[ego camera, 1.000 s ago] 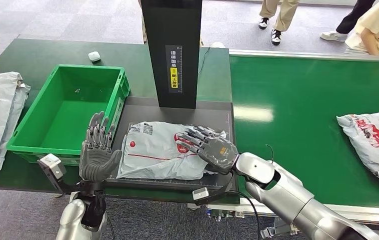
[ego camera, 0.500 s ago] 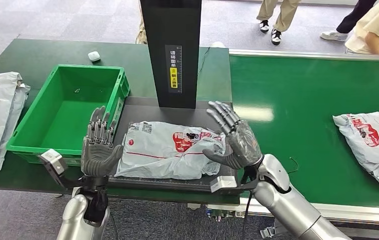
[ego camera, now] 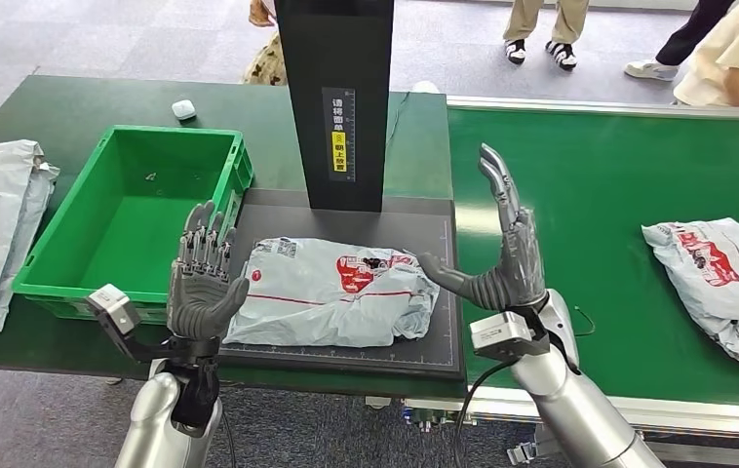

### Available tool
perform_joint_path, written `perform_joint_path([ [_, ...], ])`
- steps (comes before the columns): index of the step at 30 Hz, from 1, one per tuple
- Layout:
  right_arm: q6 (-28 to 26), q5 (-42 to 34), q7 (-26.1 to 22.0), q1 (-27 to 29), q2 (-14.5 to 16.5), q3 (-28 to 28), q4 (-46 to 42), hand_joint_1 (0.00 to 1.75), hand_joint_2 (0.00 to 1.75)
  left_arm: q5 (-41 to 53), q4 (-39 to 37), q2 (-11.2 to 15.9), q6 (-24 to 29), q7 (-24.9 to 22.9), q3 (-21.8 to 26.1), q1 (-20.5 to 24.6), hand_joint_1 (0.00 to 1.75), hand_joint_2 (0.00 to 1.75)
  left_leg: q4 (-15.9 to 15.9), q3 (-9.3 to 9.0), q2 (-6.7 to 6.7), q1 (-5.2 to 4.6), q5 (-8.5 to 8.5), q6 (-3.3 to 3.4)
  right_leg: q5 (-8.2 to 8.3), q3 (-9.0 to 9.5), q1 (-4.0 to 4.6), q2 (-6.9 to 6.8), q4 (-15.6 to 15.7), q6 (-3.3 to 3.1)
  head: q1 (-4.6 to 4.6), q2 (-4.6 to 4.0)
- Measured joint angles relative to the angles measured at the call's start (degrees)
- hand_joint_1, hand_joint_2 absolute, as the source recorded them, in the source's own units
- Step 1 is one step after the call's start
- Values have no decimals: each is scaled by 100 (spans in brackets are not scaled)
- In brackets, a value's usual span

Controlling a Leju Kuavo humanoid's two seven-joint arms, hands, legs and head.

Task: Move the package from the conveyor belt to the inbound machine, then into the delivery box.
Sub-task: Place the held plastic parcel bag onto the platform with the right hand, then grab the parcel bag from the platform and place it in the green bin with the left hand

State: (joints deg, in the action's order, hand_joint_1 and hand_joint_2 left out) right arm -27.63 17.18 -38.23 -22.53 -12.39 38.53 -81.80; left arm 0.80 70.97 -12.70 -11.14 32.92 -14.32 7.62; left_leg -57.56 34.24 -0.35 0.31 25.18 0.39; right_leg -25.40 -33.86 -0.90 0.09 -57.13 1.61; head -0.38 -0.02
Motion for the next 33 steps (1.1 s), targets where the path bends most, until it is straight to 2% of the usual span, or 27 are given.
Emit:
perform_joint_path([
  [8,-17,-89,-62,32,48,-84,-68,0,175,-4,-22,0,21,0,-7,8,0,175,0,0,0,0,0,0,0,0,0,0,0,0,-1,0],
  [12,-43,-569,-145,34,208,-262,-220,0,175,109,-22,0,193,0,-40,15,0,175,1,0,0,0,0,0,0,-1,1,0,0,0,-1,0],
  [15,195,-1097,-86,40,401,-530,-388,0,175,390,-21,1,395,-1,-128,1,0,175,1,0,0,0,0,0,0,-1,1,0,0,0,-1,0],
  [19,679,-1839,26,204,671,-1131,-641,0,175,1251,15,7,787,-83,-305,-62,0,175,0,1,-3,0,0,0,-1,-1,0,-4,0,0,-1,0],
  [22,1121,-2140,216,589,903,-1800,-925,0,175,2949,32,33,1812,-450,-537,-95,0,175,-1,4,-13,-1,2,2,-5,-1,-1,-12,2,3,-1,0],
  [24,1564,-1986,276,935,1083,-2331,-1117,0,175,4328,-18,47,2427,-601,-721,-108,0,175,0,8,-15,-2,5,5,-8,-1,-2,-16,3,2,-1,0],
  [26,1995,-1597,311,1184,1276,-2820,-1237,0,175,5215,-122,48,2617,-584,-866,-105,0,175,0,8,-12,-3,10,4,-9,-3,-2,-11,3,1,0,0],
  [28,2138,-1137,426,1287,1453,-3164,-1275,0,175,5584,-241,45,2605,-526,-1018,-80,0,175,0,6,-5,-3,13,3,-9,-5,-2,-3,3,1,-1,0],
  [33,1870,-236,803,1317,1752,-3595,-1259,0,175,6021,-586,11,2338,-639,-1339,45,0,175,0,2,-4,-2,12,3,-9,-4,-1,-2,3,0,-1,0],
])
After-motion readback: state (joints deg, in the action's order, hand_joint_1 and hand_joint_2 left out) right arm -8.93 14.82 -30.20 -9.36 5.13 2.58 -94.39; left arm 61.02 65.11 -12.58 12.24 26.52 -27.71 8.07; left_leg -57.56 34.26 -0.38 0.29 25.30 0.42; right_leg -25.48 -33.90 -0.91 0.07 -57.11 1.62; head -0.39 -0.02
